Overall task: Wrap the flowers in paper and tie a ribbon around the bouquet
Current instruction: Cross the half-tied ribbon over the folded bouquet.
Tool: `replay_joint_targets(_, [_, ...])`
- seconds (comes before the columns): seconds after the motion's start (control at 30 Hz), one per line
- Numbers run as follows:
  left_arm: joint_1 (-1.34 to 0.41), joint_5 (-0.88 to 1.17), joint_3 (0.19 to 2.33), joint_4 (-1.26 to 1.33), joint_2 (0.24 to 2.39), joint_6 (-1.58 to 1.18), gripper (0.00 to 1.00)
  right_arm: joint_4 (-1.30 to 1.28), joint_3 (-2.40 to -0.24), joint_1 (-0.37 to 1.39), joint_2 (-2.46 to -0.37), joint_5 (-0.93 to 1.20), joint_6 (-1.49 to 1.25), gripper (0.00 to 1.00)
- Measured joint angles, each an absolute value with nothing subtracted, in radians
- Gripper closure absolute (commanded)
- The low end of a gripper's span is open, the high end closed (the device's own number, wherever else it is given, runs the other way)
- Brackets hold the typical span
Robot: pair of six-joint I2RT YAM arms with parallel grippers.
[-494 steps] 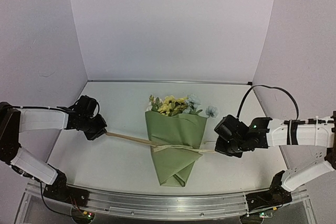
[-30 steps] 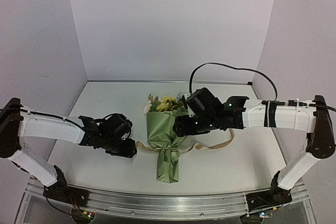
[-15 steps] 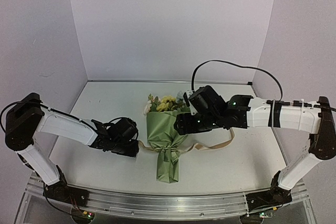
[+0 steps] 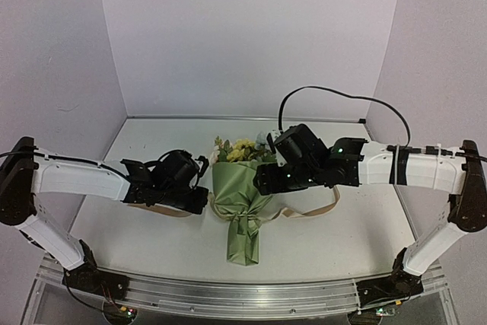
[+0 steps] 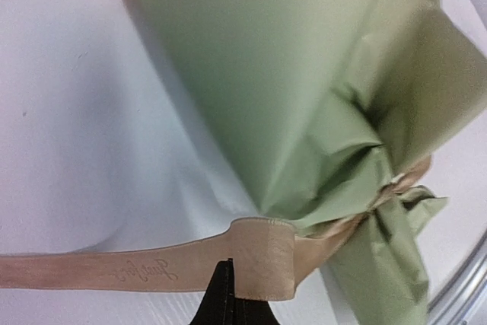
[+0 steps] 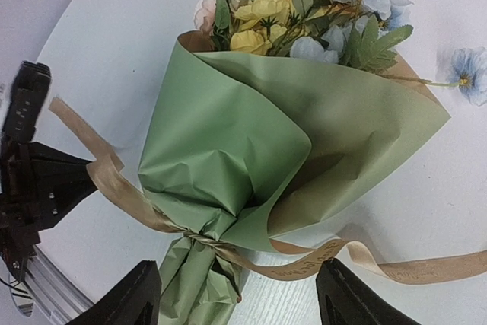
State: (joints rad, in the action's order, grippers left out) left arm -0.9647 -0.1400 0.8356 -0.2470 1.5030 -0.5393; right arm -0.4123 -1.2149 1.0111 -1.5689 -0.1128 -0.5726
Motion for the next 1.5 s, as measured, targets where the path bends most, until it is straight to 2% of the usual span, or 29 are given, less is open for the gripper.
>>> replay_joint_targets(0.2, [-0.973,-0.01,1.019,-0.262,1.521,-0.471,1.0,-0.411,-1.208,1.011,-1.562,-0.124,-0.575,0.27])
replay_joint_targets(0.4, [-0.976,0.124,1.148,-0.217,1.684,-0.445,1.0,-0.392,-1.195,1.011,-1.562,-0.125,-0.592,0.28])
replay_joint_targets(0.57, [-0.976,0.186,1.153,-0.212,1.771,-0.445,0.98,-0.38,-1.177,1.011,-1.562,-0.124,-0.609,0.29])
replay_joint_targets(0.87, [-0.976,0.239,1.176,-0.206,1.776,-0.446,1.0,-0.357,-1.135,1.011,-1.551,-0.127,-0.647,0.3])
replay_joint_targets(1.13, [-0.976,0.306,1.164,-0.184,1.775,-0.444,1.0,-0.275,-1.04,1.013,-1.506,-0.049,-0.669,0.34])
replay_joint_targets(1.5, [-0.983,0.341,1.123,-0.173,1.765,-0.44,1.0,-0.176,-1.043,1.045,-1.566,0.061,-0.684,0.42])
